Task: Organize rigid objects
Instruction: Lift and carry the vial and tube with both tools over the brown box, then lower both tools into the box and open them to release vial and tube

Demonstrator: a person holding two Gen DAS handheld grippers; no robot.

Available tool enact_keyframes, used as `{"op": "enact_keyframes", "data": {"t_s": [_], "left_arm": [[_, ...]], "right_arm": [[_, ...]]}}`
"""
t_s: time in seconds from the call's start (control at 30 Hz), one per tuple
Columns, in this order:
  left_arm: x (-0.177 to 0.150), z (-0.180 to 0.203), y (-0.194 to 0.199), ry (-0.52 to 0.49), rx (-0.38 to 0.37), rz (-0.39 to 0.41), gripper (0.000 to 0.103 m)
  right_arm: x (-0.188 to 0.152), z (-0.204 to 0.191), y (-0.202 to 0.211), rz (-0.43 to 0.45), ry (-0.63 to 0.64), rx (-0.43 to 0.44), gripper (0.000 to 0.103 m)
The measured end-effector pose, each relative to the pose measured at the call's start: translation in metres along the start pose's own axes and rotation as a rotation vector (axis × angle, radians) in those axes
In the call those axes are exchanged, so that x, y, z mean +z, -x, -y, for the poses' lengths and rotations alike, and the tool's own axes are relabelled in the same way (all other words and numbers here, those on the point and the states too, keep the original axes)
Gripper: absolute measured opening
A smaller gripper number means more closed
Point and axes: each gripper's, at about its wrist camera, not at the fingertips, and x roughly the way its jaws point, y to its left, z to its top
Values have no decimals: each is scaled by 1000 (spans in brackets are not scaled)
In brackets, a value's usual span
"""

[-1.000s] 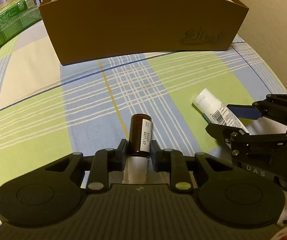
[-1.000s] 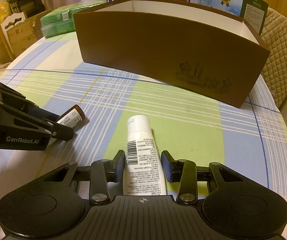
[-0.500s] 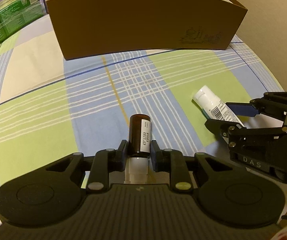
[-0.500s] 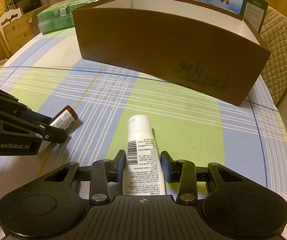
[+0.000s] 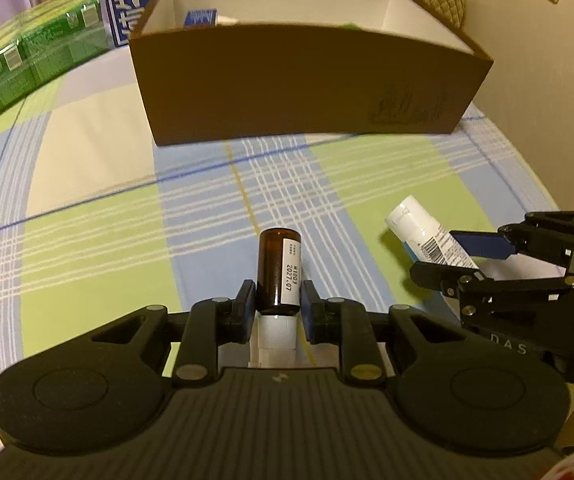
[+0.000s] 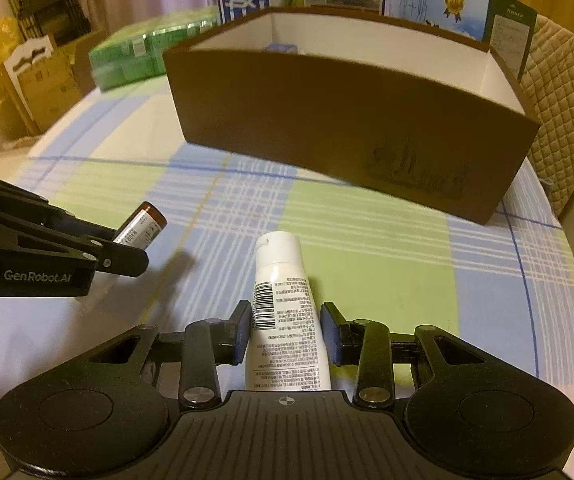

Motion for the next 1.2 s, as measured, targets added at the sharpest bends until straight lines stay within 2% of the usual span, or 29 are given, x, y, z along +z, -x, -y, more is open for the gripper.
{"op": "enact_keyframes", "data": {"t_s": [0.3,0.67,0.97,1.2], "left_arm": [[32,4,29,2,-18,76,19],[119,5,42,-32,2,197,19],[200,12,16,-89,16,237,19],[246,6,-24,-100,17,205,19]], "right_arm": [[32,13,24,57,-70,59,34],[115,63,37,183,-123,86,34],[188,95,14,217,-159,87,34],[222,118,-25,178,-207,80,34]]}}
